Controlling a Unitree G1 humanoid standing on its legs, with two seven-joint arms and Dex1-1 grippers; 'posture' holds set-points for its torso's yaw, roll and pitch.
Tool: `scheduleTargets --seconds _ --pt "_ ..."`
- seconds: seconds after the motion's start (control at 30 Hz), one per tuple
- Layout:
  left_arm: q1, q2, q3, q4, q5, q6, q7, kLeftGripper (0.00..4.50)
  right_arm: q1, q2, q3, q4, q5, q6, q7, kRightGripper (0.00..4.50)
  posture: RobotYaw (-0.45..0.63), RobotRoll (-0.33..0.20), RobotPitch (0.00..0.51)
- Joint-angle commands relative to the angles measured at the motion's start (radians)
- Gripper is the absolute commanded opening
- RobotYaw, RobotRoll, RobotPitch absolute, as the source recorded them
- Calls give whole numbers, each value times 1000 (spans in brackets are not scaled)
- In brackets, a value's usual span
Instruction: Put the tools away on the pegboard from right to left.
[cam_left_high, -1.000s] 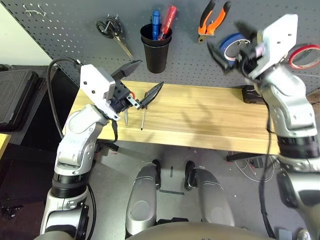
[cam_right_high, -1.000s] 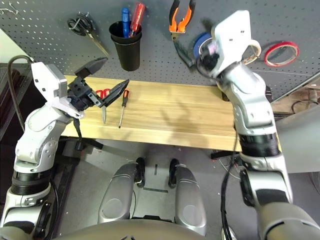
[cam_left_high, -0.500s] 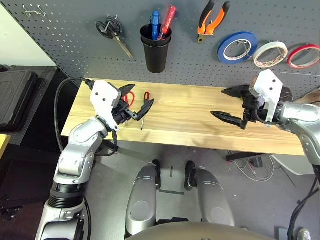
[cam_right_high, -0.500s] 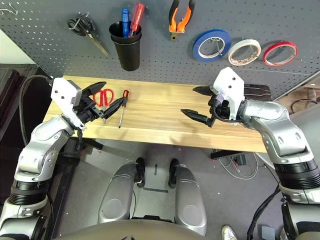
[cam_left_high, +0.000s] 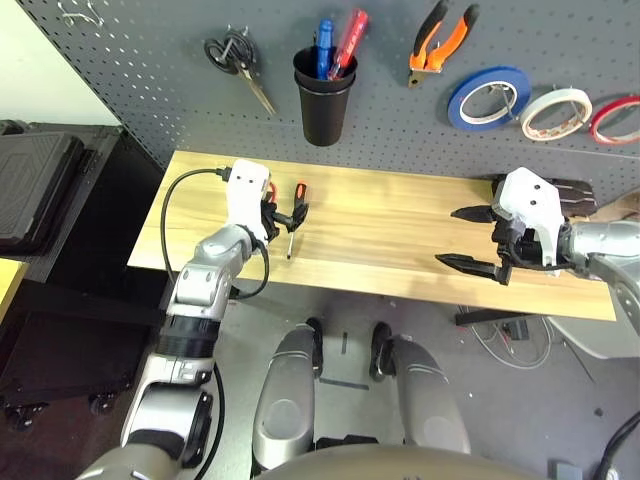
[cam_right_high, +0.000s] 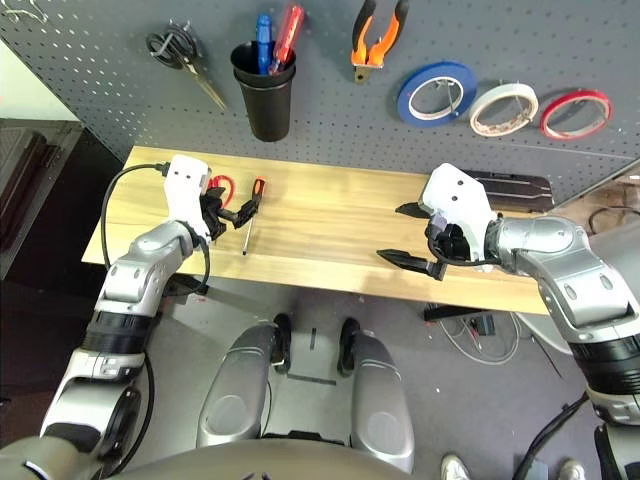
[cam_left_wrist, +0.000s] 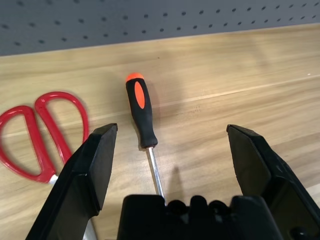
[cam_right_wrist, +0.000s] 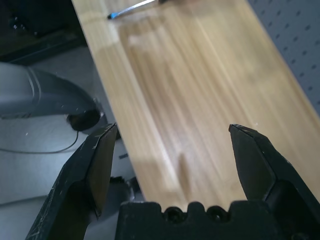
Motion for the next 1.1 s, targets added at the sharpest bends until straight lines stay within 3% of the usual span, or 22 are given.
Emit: scheduleTargets --seconds 0.03,0.63,1.1 --pt "-68 -19 -20 177 37 14 -3 4500 45 -3 11 -35 -20 20 -20 4468 40 0 336" --pt "-388 -109 29 758 115 -179 83 4500 50 65 72 -29 -100 49 -103 4468 -9 0 358" --pt "-452 -102 63 949 162 -311 170 4500 79 89 59 -98 -99 85 -153 4468 -58 0 375"
